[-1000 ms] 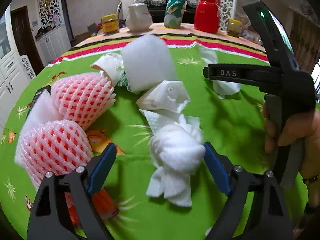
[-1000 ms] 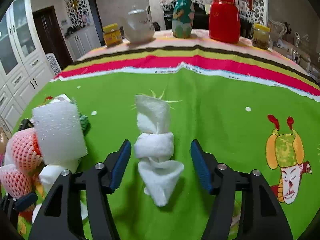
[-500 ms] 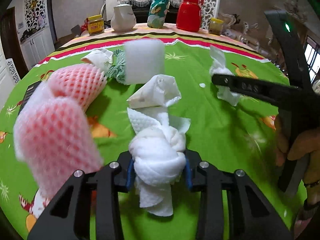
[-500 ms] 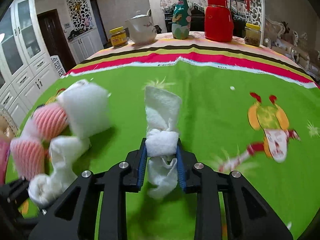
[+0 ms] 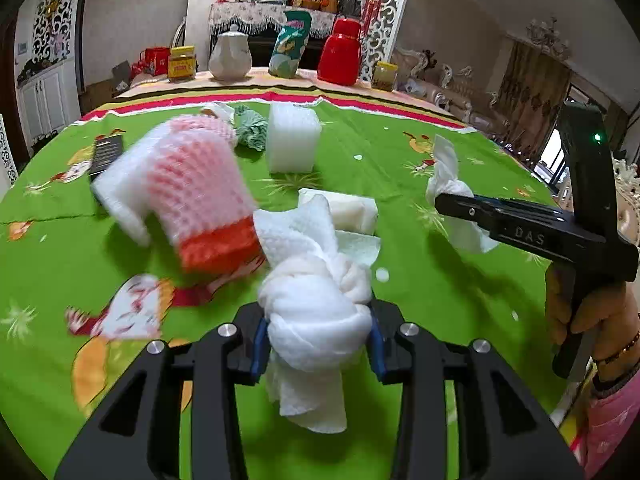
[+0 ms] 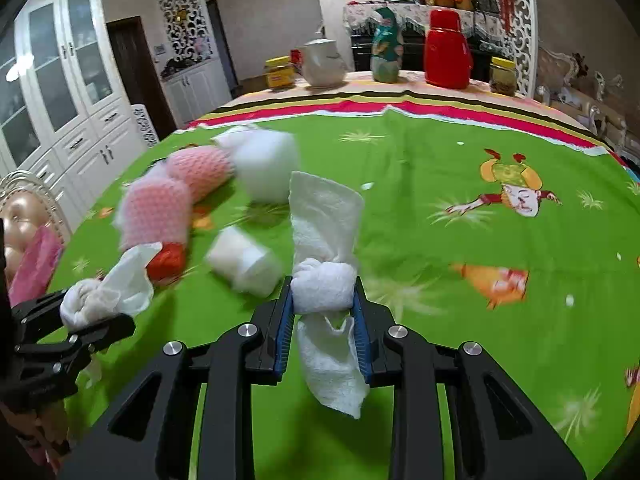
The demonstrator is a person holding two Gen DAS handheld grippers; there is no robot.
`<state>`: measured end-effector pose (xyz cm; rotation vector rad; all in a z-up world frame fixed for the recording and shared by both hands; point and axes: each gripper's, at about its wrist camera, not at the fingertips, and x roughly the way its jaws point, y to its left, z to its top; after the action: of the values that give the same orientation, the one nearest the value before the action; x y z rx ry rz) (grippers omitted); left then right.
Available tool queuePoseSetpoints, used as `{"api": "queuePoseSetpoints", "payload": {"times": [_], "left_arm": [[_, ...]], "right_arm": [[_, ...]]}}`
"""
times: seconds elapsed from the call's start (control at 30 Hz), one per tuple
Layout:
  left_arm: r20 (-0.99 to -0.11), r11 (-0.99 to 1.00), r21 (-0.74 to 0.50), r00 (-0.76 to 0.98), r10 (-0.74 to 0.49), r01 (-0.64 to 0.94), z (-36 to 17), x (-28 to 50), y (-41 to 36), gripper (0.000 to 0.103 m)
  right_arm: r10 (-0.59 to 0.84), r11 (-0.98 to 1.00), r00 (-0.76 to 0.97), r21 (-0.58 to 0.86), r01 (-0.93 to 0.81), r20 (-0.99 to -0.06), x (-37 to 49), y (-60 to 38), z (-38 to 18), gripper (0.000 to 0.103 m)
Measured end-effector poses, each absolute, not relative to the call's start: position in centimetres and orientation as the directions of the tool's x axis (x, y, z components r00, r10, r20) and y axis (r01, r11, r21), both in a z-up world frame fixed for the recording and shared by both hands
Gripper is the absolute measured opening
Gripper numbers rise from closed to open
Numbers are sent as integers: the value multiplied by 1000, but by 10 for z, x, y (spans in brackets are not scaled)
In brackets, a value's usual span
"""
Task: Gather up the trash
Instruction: 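Carry both tissues to the wastebasket and open both tools over it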
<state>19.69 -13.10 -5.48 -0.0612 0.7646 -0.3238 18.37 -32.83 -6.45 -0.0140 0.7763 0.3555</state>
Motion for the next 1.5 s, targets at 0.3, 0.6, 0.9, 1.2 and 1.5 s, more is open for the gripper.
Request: {"api": "queuePoseSetpoints", "payload": {"times": [0.3, 0.6, 0.9, 1.2, 1.5], "left_arm": [[-644, 968, -101, 727, -239, 229, -49, 152, -96, 38], [-643, 989, -60, 753, -141, 134, -54, 128, -59, 38], [-598, 995, -69, 795, -99, 72, -48, 107, -34, 38], [-535, 995, -93, 840, -88, 45, -39, 84, -16, 38], [-484, 996, -93, 874, -41, -5, -33, 63, 12, 38]], "right_arm": [[363, 917, 639, 138, -374, -678, 131, -287, -66, 27], [362, 906, 660, 82, -415, -658, 91, -245, -69, 27], [387, 891, 679, 62, -450, -624, 62, -212, -65, 27], [419, 874, 692, 55, -483, -587, 54, -183, -60, 27], [464, 841, 703, 18, -541, -539, 46, -142, -48, 27]]}}
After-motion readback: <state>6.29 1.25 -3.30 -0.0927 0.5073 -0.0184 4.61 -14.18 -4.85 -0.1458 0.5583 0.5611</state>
